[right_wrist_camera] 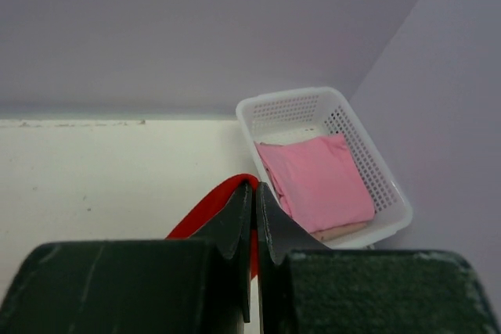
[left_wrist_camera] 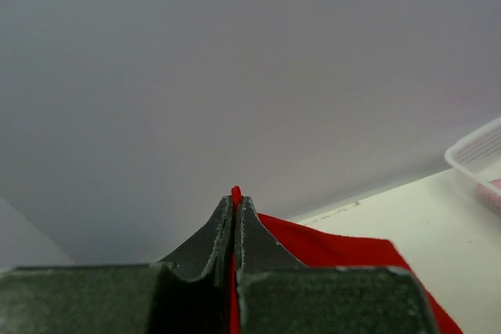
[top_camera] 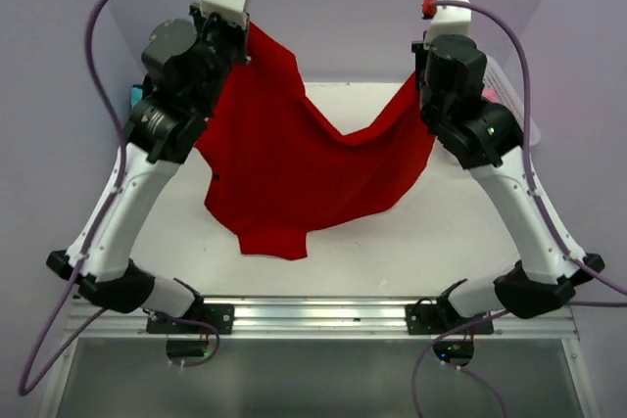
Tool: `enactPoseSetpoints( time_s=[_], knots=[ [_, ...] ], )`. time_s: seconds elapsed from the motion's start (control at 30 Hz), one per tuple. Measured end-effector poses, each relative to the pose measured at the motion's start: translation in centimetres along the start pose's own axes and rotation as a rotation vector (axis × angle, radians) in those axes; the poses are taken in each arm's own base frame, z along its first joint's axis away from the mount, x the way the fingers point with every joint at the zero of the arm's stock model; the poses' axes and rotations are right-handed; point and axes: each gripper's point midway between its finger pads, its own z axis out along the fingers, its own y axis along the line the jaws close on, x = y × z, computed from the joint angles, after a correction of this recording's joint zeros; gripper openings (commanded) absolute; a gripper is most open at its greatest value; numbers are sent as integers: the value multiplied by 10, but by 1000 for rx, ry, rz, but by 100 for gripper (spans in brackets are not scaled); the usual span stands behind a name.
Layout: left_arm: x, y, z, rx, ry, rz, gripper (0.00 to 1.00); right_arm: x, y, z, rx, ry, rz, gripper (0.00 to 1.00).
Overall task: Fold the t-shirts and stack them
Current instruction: Flatten the tshirt out
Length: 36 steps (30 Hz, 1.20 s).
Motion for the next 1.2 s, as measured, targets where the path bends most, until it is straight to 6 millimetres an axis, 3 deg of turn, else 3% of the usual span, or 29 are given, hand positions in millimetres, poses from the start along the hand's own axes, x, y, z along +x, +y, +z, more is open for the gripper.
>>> enactPoseSetpoints(
  time_s=[0.07, 0.2, 0.4, 0.53, 0.6, 0.67, 0.77, 0.8, 0.83, 0.93, 1.0, 1.07, 1.1, 1.2],
  knots=[
    [29, 13, 33, -12, 56, 13, 0, 1, 7, 22, -5, 24, -12, 0],
    [78, 68, 78, -81, 136, -1, 0, -5, 4, 66, 6, 47, 26, 0],
    [117, 118, 98, -87, 180, -86, 0, 19, -11, 123, 41, 111, 72, 0],
    [117, 146, 84, -123, 170, -98, 0, 39, -2, 132, 3, 134, 61, 0],
    [107, 141, 60, -115, 142, -91, 0, 43, 3, 120, -30, 113, 43, 0],
    [93, 128, 23, -91, 99, -78, 0, 43, 4, 91, -72, 52, 13, 0],
    [40, 112, -47, -69, -55, -39, 0, 22, 0, 15, -168, -131, -18, 0],
    [11, 106, -74, -62, -144, -19, 0, 6, -6, -13, -207, -215, -1, 0],
    [-18, 101, -100, -52, -232, -8, 0, -9, -16, -36, -225, -286, 21, 0],
    [-103, 90, -182, -16, -500, 7, 0, -63, -83, -108, -175, -537, 131, 0],
    [-140, 92, -222, -22, -623, 14, 0, -85, -121, -145, -128, -654, 195, 0],
    [-165, 95, -247, -29, -708, 16, 0, -104, -152, -171, -75, -732, 255, 0],
    [-170, 96, -251, -33, -723, 15, 0, -110, -160, -173, -48, -736, 272, 0],
    [-158, 99, -231, -50, -675, 0, 0, -114, -157, -150, 15, -651, 279, 0]
  ],
)
